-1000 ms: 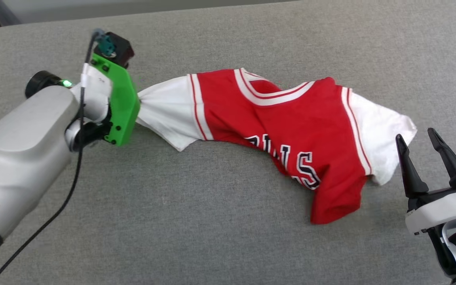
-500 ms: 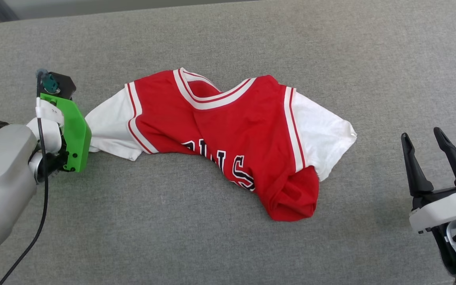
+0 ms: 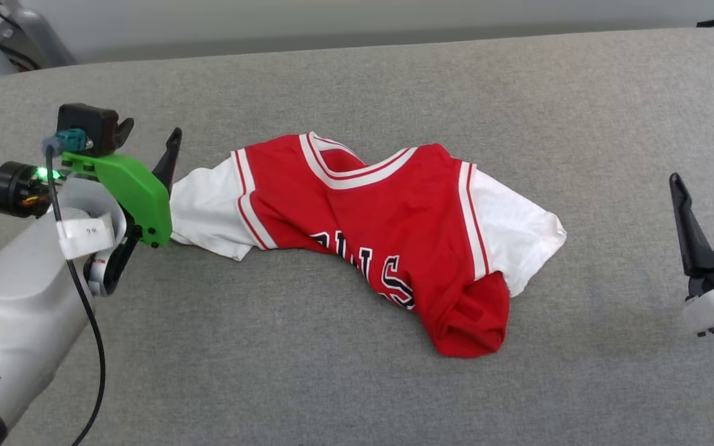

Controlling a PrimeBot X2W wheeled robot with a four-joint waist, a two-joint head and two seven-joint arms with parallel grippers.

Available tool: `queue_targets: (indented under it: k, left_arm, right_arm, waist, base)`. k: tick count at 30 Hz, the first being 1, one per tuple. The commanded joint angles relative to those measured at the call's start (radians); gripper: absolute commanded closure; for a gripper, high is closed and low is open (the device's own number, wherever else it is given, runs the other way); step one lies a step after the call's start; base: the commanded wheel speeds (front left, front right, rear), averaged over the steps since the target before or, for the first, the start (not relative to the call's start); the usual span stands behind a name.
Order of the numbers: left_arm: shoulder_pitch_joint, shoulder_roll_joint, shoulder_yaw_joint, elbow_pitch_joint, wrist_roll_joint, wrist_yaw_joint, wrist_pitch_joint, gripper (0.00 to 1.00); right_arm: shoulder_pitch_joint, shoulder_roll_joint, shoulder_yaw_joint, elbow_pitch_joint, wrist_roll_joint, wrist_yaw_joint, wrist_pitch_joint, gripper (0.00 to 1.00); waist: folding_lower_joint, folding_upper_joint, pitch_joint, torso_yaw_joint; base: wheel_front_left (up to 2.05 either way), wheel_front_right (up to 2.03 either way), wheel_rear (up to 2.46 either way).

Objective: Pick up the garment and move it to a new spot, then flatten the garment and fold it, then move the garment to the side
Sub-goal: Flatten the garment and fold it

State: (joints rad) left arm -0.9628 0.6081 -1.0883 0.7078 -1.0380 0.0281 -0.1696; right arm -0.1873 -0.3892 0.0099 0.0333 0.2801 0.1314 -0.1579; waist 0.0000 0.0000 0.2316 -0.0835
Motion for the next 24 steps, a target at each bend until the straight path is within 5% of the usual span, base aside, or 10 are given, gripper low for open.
queue_targets:
  k: [1, 10, 11, 13, 20, 24]
  left_arm:
    - [0.036, 0.002, 0.013, -0.025, 0.004, 0.026, -0.034, 0.00]
    - [0.219, 0.039, 0.220, -0.353, 0.144, 0.249, -0.092, 0.00]
    - [0.329, 0.034, 0.318, -0.485, 0.246, 0.321, -0.092, 0.00]
    - [0.396, 0.024, 0.375, -0.548, 0.302, 0.355, -0.092, 0.00]
    - [0.576, -0.033, 0.529, -0.684, 0.466, 0.408, -0.092, 0.00]
    - [0.674, -0.104, 0.625, -0.720, 0.556, 0.379, -0.092, 0.00]
  right_arm:
    - [-0.028, -0.014, -0.002, -0.016, 0.003, -0.001, 0.014, 0.00]
    - [-0.152, -0.171, 0.105, -0.046, 0.092, -0.001, 0.211, 0.00]
    - [-0.194, -0.241, 0.189, -0.022, 0.172, -0.001, 0.329, 0.00]
    - [-0.215, -0.284, 0.249, -0.006, 0.236, -0.001, 0.414, 0.00]
    - [-0.276, -0.393, 0.408, 0.053, 0.442, -0.001, 0.682, 0.00]
    - [-0.348, -0.397, 0.503, 0.139, 0.514, -0.001, 0.826, 0.00]
  waist:
    - [0.0000, 0.0000, -0.035, 0.041]
    - [0.0000, 0.0000, -0.058, 0.091]
    - [0.0000, 0.0000, -0.061, 0.105]
    - [0.0000, 0.0000, -0.061, 0.116]
    - [0.0000, 0.0000, -0.035, 0.145]
    - [0.0000, 0.0000, 0.011, 0.165]
  base:
    - [0.00, 0.00, 0.00]
    - [0.00, 0.00, 0.00]
    - [0.00, 0.00, 0.00]
    - [0.00, 0.00, 0.00]
    - [0.00, 0.00, 0.00]
    - [0.00, 0.00, 0.00]
